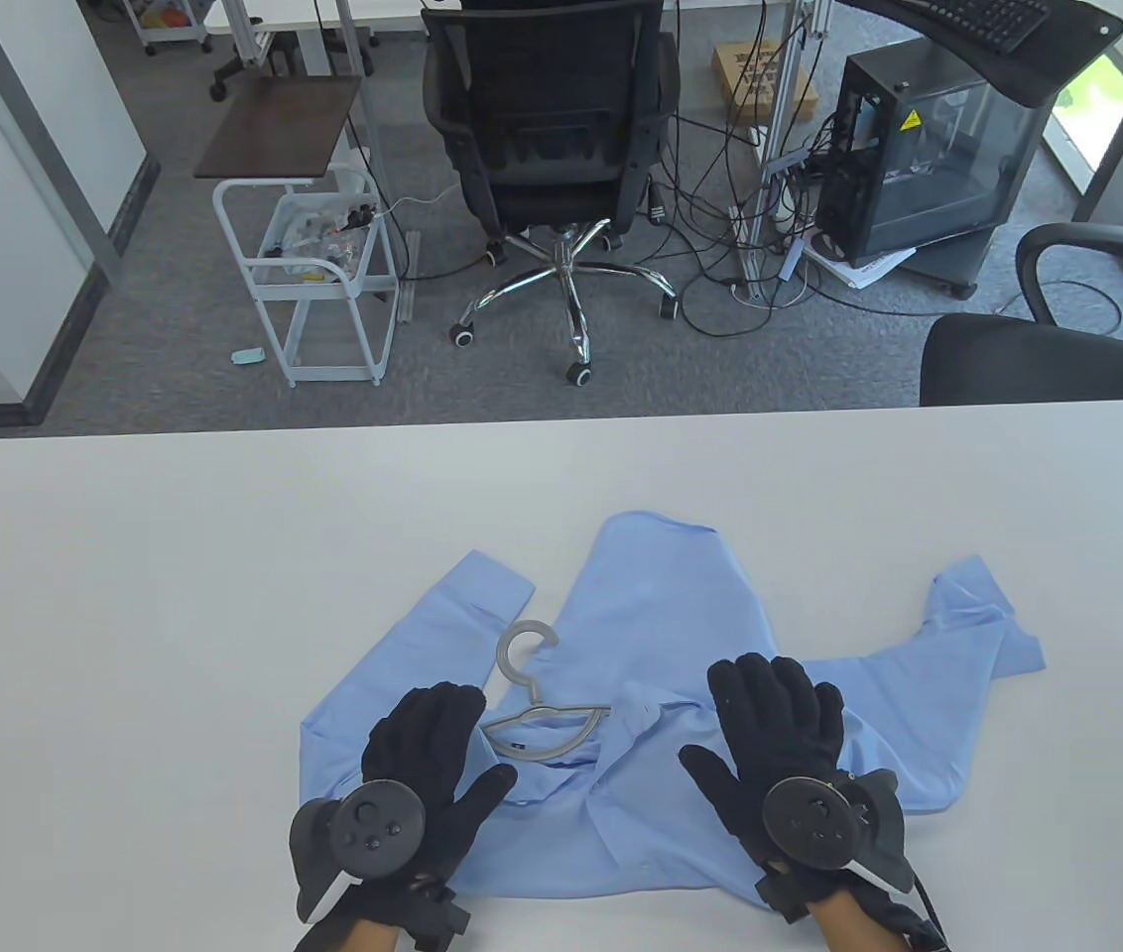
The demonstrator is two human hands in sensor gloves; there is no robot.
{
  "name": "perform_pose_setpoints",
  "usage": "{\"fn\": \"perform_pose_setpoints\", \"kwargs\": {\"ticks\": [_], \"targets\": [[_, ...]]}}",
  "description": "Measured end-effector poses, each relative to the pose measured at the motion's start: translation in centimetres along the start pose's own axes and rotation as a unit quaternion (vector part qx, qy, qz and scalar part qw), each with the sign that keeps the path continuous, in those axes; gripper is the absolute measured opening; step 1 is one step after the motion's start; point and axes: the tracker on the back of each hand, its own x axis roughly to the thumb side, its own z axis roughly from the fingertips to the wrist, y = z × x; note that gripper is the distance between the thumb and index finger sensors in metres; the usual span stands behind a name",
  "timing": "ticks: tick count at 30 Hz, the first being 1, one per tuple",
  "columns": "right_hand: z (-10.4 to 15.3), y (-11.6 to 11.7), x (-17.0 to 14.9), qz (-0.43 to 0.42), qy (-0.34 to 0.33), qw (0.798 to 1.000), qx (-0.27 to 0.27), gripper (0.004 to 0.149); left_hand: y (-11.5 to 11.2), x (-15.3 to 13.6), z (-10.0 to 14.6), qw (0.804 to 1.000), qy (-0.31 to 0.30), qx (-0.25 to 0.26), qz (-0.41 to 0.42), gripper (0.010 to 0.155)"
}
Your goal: Remove long-sleeve shirt from gray hanger
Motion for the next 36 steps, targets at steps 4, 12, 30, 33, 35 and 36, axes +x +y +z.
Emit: {"fn": "perform_pose_setpoints", "kwargs": {"ticks": [4, 12, 30, 33, 35, 36], "targets": [[-0.8, -0.6, 1.5, -0.01, -0.006, 1.0, -0.015, 0.079, 0.1, -0.2, 0.1, 1.0, 0.006, 0.004, 0.003, 0.081], [-6.2, 1.0, 5.8, 0.048, 0.034, 0.993, 0.103, 0.082, 0.2, -0.4, 0.1, 1.0, 0.011, 0.0, 0.005, 0.082], [-17.3, 12.2, 11.2, 0.089, 0.081, 0.953, 0.278, 0.096, 0.2, -1.6, -0.4, 0.998, 0.05, -0.013, 0.022, 0.082], [-18.3, 13.2, 11.3, 0.107, 0.083, 0.946, 0.293, 0.097, 0.0, -1.6, -0.5, 0.998, 0.05, -0.019, 0.019, 0.082], [-18.6, 13.8, 11.3, 0.106, 0.089, 0.942, 0.305, 0.097, 0.1, -1.5, -0.5, 0.998, 0.049, -0.017, 0.019, 0.082], [-18.7, 14.1, 11.2, 0.107, 0.094, 0.94, 0.309, 0.097, 0.1, -1.5, -0.5, 0.999, 0.048, -0.015, 0.019, 0.081]]}}
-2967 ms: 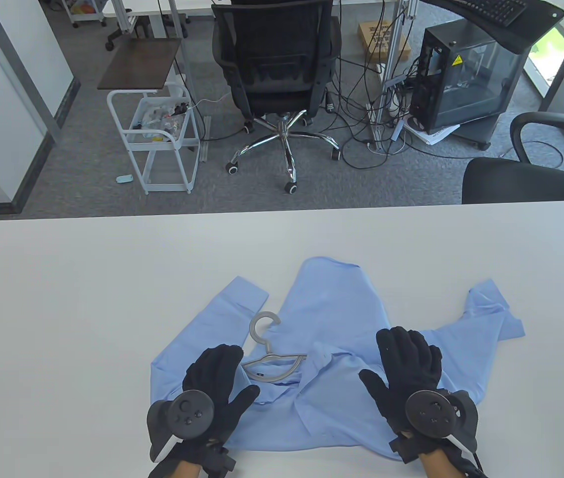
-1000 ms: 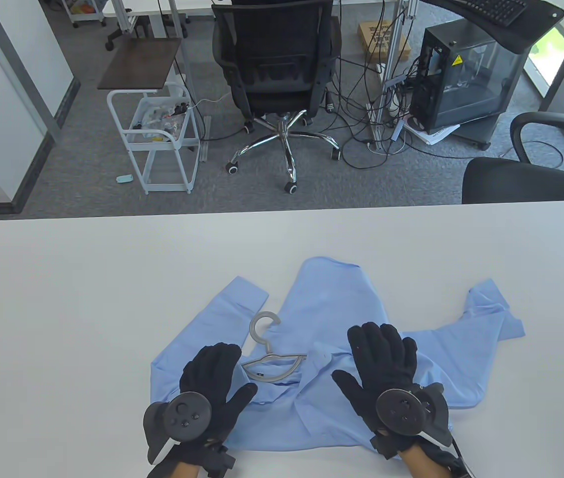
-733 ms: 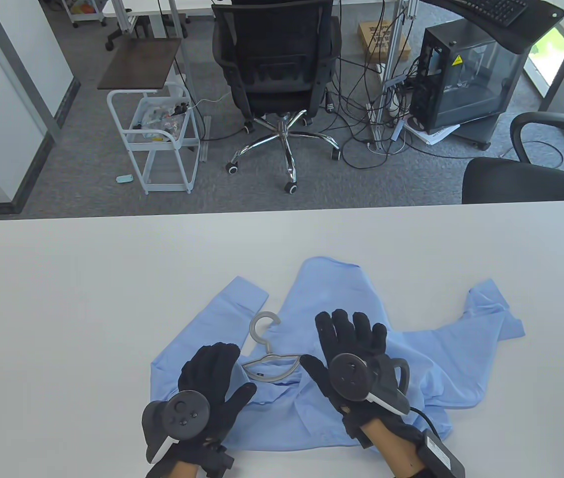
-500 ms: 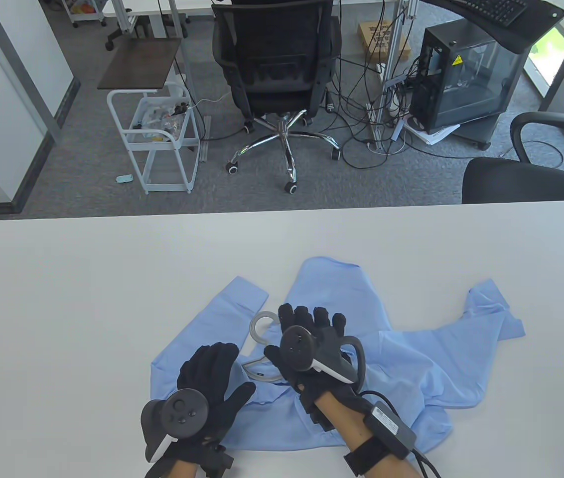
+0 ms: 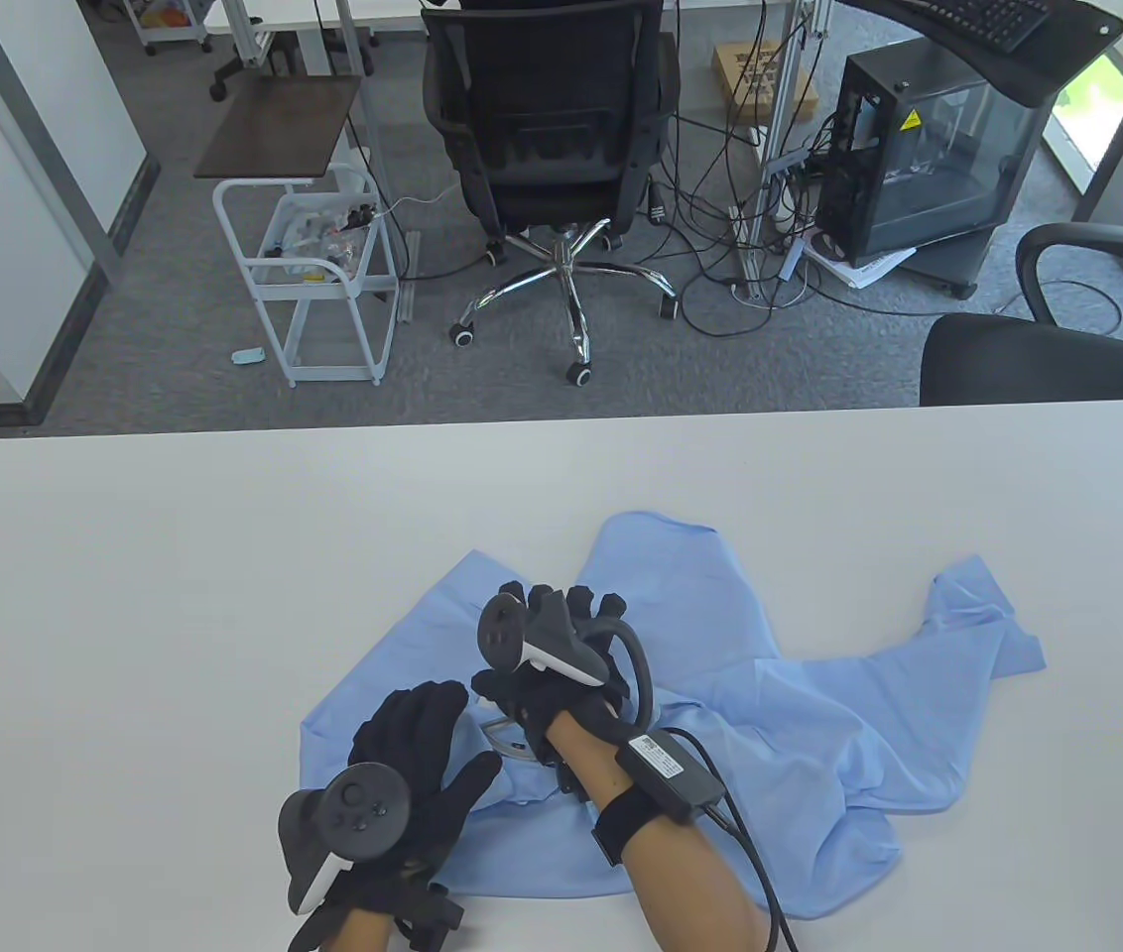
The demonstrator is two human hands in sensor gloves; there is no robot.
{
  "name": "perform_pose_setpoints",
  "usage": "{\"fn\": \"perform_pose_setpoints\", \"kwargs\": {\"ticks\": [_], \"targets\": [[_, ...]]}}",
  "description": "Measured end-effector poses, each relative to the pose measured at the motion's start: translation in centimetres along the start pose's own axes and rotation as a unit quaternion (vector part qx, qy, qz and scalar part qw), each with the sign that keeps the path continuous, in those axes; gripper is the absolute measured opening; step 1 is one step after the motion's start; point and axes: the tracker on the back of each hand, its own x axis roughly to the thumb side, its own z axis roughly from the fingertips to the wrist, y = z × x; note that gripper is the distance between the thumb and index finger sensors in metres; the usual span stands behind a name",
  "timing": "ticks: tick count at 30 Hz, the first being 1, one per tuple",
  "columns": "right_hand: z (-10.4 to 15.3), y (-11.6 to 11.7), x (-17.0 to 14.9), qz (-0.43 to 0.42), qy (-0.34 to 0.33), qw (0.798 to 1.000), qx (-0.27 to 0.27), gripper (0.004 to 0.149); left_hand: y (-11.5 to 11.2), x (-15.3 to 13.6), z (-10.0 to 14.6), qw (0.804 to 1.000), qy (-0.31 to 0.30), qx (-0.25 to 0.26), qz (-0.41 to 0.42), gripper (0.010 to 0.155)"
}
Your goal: Remove long-sleeve shirt from gray hanger
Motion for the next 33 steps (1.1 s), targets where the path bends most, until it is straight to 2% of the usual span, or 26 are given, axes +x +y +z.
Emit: {"fn": "perform_pose_setpoints", "kwargs": {"ticks": [2, 5, 10, 11, 13, 15, 16, 18, 20, 23, 27, 31, 33], "targets": [[-0.2, 0.3, -0.1, 0.009, 0.009, 1.0, -0.012, 0.095, 0.0, 0.1, 0.1, 1.0, -0.002, 0.001, 0.0, 0.082], [0.4, 0.2, -0.1, 0.005, -0.011, 0.999, -0.038, 0.094, 0.0, 0.1, 0.0, 1.0, -0.002, 0.004, 0.0, 0.081], [2.7, -1.5, -1.0, -0.038, -0.059, 0.992, -0.109, 0.09, -0.6, 0.3, 0.0, 1.0, 0.001, 0.001, -0.012, 0.082], [3.4, -2.0, -1.3, -0.046, -0.07, 0.989, -0.125, 0.088, -0.5, 0.4, 0.0, 1.0, 0.0, 0.004, -0.016, 0.083], [5.3, -3.6, -2.2, -0.062, -0.082, 0.98, -0.169, 0.073, -0.3, 0.9, 0.3, 1.0, -0.013, 0.017, -0.02, 0.083], [6.6, -4.5, -3.0, -0.092, -0.09, 0.975, -0.179, 0.059, 0.0, 1.5, 0.6, 0.999, -0.025, 0.029, -0.034, 0.083], [7.9, -5.2, -3.8, -0.134, -0.112, 0.967, -0.187, 0.05, 0.2, 2.0, 0.9, 0.997, -0.039, 0.038, -0.049, 0.083], [9.8, -6.0, -5.0, -0.188, -0.143, 0.949, -0.207, 0.043, 0.5, 3.1, 1.5, 0.994, -0.064, 0.058, -0.066, 0.083], [12.0, -6.6, -5.8, -0.179, -0.161, 0.936, -0.256, 0.042, 0.4, 4.0, 1.9, 0.992, -0.084, 0.066, -0.073, 0.082], [15.9, -7.1, -6.7, -0.137, -0.191, 0.917, -0.323, 0.039, -0.1, 5.4, 2.2, 0.987, -0.117, 0.069, -0.09, 0.072], [19.9, -6.3, -7.6, -0.119, -0.232, 0.883, -0.389, 0.038, -1.0, 7.0, 2.6, 0.977, -0.15, 0.065, -0.134, 0.076], [21.9, -4.4, -8.2, -0.122, -0.254, 0.849, -0.446, 0.037, -1.9, 8.0, 2.6, 0.97, -0.176, 0.051, -0.159, 0.08], [22.7, -3.6, -8.0, -0.1, -0.269, 0.844, -0.453, 0.037, -2.4, 8.3, 2.7, 0.967, -0.184, 0.041, -0.173, 0.078]]}}
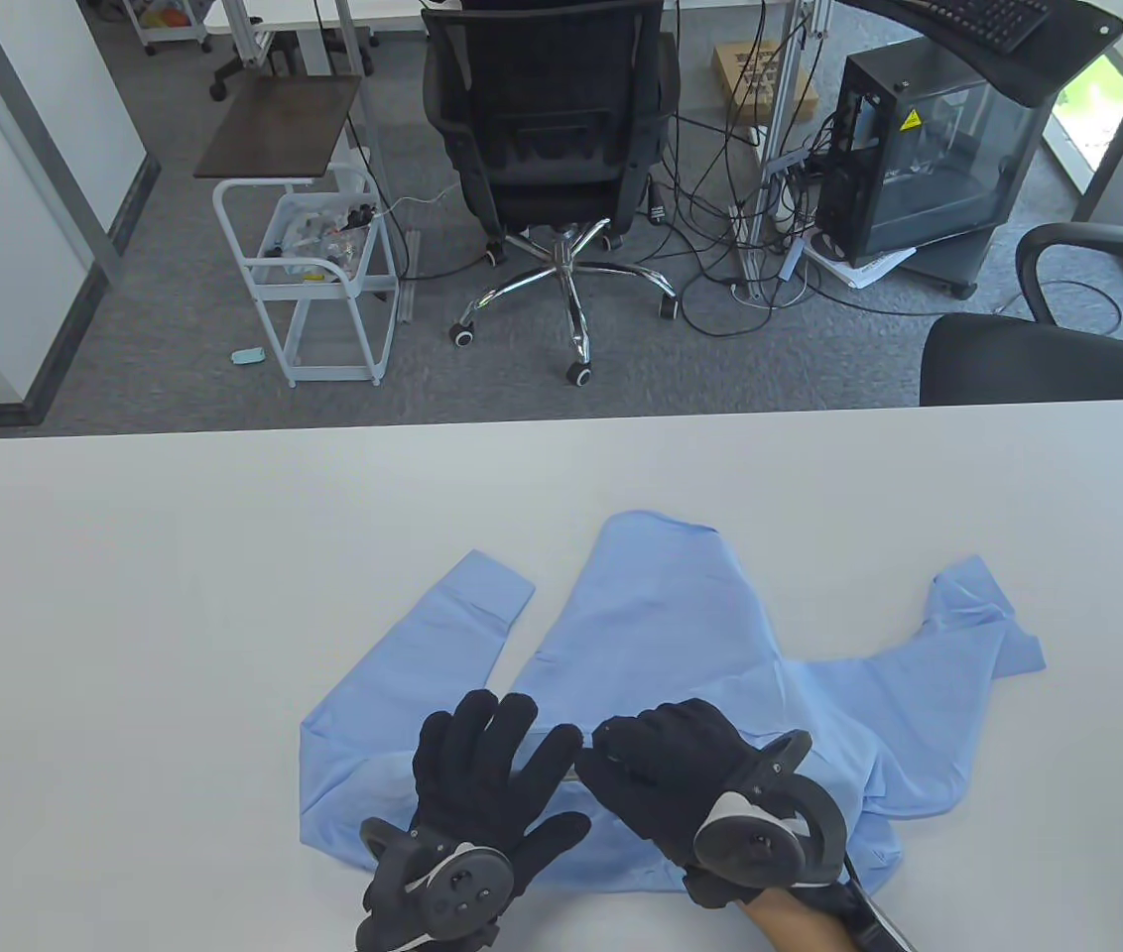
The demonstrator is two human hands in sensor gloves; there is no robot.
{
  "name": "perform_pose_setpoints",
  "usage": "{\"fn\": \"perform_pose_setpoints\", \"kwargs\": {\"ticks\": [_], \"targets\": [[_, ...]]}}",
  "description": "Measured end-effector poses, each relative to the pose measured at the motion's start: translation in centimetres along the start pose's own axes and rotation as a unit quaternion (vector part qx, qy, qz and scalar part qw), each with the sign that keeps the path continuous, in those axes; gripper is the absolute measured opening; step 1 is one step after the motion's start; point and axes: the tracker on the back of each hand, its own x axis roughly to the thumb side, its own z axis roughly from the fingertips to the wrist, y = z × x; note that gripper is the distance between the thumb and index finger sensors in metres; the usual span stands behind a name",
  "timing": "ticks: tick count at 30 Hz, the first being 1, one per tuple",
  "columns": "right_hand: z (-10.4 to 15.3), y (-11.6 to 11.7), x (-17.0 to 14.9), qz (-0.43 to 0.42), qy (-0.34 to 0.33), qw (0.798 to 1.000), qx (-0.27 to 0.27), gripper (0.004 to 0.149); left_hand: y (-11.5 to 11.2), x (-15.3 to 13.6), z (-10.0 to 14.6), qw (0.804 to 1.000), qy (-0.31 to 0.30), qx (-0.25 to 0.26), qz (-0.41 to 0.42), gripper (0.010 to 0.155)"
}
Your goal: Remove long-sleeve shirt from gray hanger
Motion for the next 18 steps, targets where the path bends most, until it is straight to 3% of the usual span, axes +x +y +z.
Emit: {"fn": "perform_pose_setpoints", "kwargs": {"ticks": [8, 18], "targets": [[1.1, -0.3, 0.9, -0.007, -0.019, 1.0, -0.01, 0.037, -0.9, 0.4, -0.3, 0.998, 0.012, -0.012, -0.053, 0.054], [1.9, -0.9, -0.4, -0.051, 0.004, 0.998, -0.028, 0.044, -0.3, 0.1, -0.1, 0.996, 0.022, 0.034, -0.077, 0.047]]}}
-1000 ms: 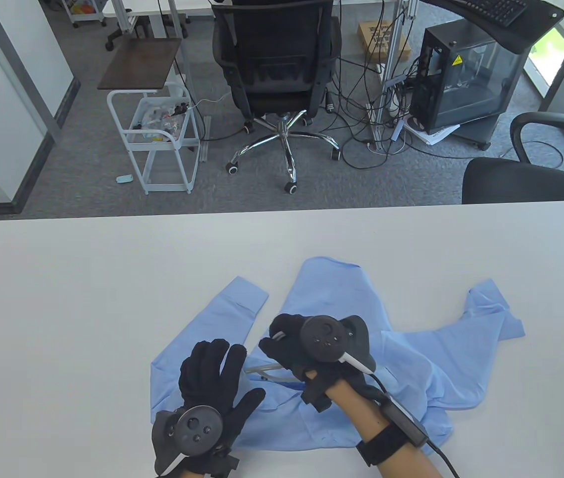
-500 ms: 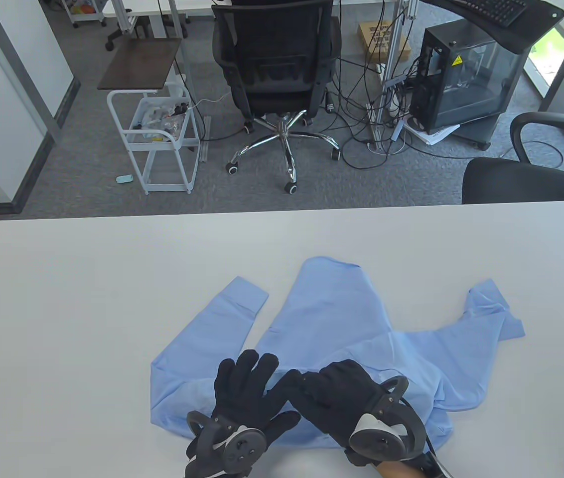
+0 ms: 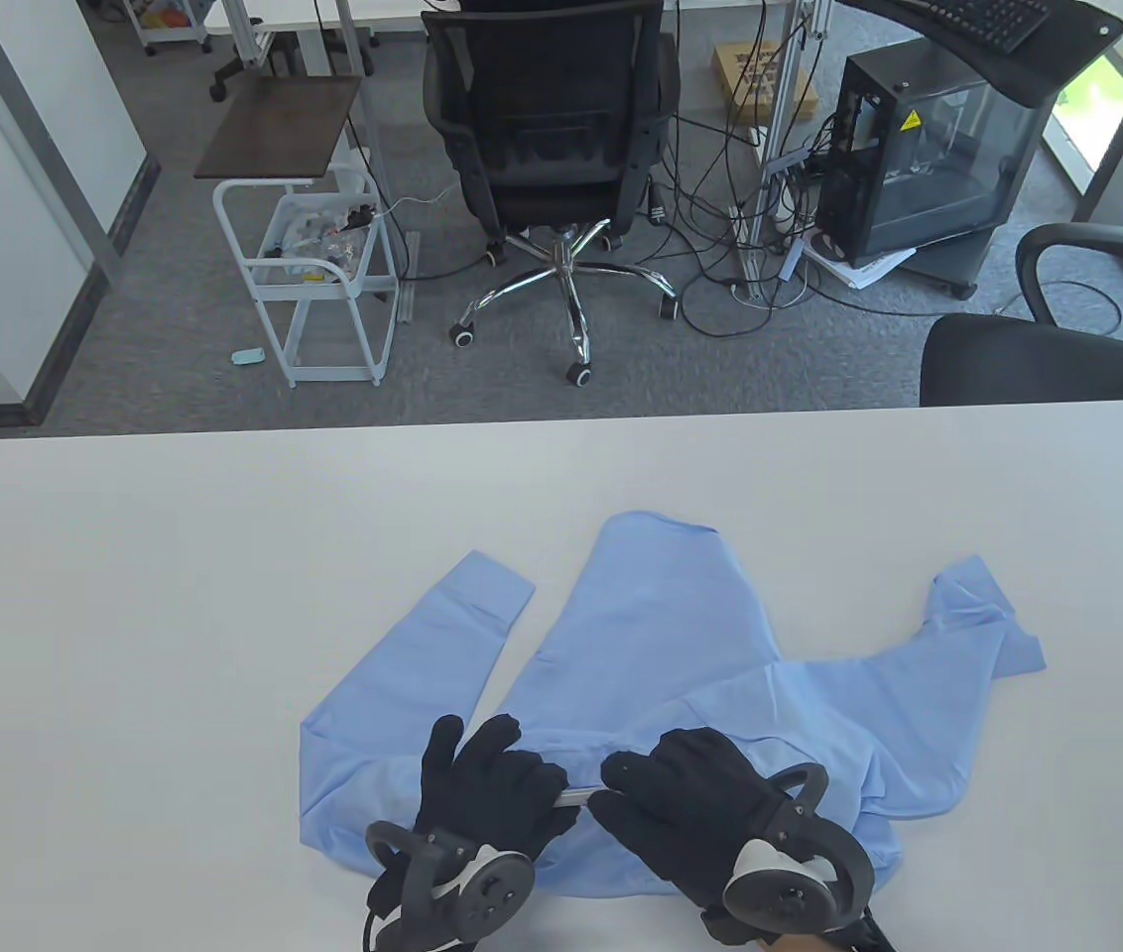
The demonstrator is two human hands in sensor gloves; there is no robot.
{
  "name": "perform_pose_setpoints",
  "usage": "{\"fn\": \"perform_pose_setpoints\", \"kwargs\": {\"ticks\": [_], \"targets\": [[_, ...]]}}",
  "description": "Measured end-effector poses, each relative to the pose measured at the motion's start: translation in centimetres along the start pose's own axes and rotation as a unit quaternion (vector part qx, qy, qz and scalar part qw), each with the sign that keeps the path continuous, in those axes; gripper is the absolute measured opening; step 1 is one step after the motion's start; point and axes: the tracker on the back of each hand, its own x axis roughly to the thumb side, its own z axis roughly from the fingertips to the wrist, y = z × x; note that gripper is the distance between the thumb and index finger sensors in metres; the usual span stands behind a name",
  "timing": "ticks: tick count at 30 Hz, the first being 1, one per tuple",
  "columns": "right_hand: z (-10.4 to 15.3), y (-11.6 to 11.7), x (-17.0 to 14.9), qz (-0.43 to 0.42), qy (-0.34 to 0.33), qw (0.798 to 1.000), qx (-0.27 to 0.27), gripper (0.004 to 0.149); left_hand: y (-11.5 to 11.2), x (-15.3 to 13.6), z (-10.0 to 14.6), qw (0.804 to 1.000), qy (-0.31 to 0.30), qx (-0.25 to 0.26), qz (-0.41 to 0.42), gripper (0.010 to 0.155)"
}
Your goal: Remove long-sleeve shirt from gray hanger
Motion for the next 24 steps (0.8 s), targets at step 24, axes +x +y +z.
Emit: {"fn": "perform_pose_setpoints", "kwargs": {"ticks": [24], "targets": [[0.3, 0.1, -2.4, -0.195, 0.08, 0.973, 0.094, 0.043, 0.8, -0.2, 0.4, 0.998, 0.016, 0.054, -0.017, 0.05]]}}
